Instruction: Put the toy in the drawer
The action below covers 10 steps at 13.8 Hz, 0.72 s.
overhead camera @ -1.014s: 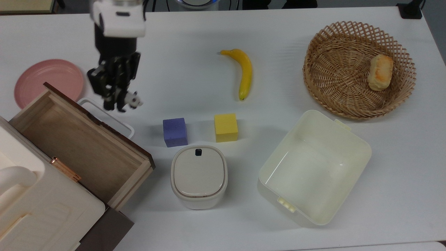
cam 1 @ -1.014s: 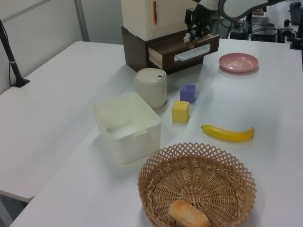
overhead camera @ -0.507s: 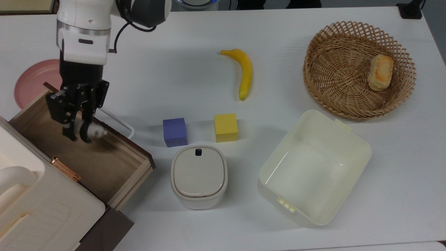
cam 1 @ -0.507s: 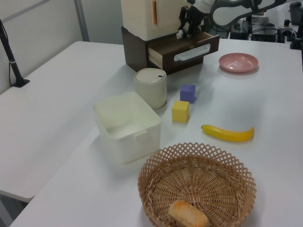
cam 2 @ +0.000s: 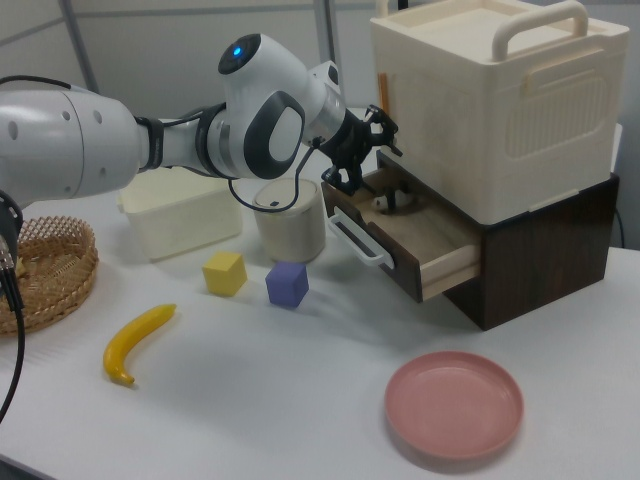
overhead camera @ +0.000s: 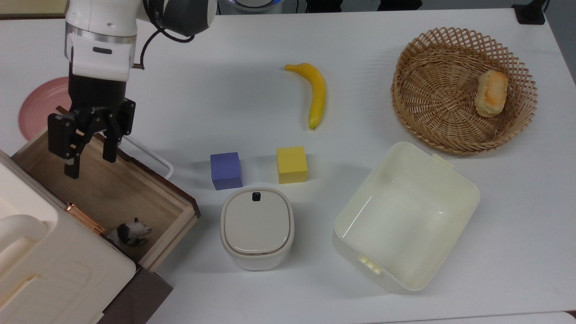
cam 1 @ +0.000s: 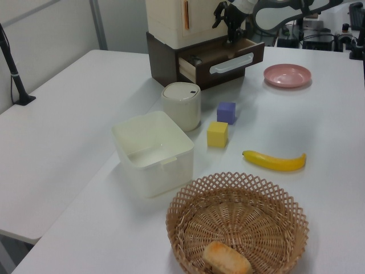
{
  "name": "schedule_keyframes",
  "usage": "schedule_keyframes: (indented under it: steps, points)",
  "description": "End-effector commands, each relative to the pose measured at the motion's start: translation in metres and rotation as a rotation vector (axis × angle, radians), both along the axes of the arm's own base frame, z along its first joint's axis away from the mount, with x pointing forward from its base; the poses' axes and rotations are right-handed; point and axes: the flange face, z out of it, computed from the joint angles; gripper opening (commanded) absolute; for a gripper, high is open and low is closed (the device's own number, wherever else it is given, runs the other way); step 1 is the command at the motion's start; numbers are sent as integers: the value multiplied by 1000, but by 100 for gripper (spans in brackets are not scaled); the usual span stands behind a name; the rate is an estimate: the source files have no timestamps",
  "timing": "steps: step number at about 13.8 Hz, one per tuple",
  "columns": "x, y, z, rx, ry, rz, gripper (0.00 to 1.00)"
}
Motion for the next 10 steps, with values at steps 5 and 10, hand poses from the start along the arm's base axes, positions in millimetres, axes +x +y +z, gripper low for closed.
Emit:
schedule_keyframes:
  steps: [5, 10]
  points:
    - [-11, 53, 32, 228, -63, -195, 77]
    - [-38, 97, 54, 401, 73, -461, 77]
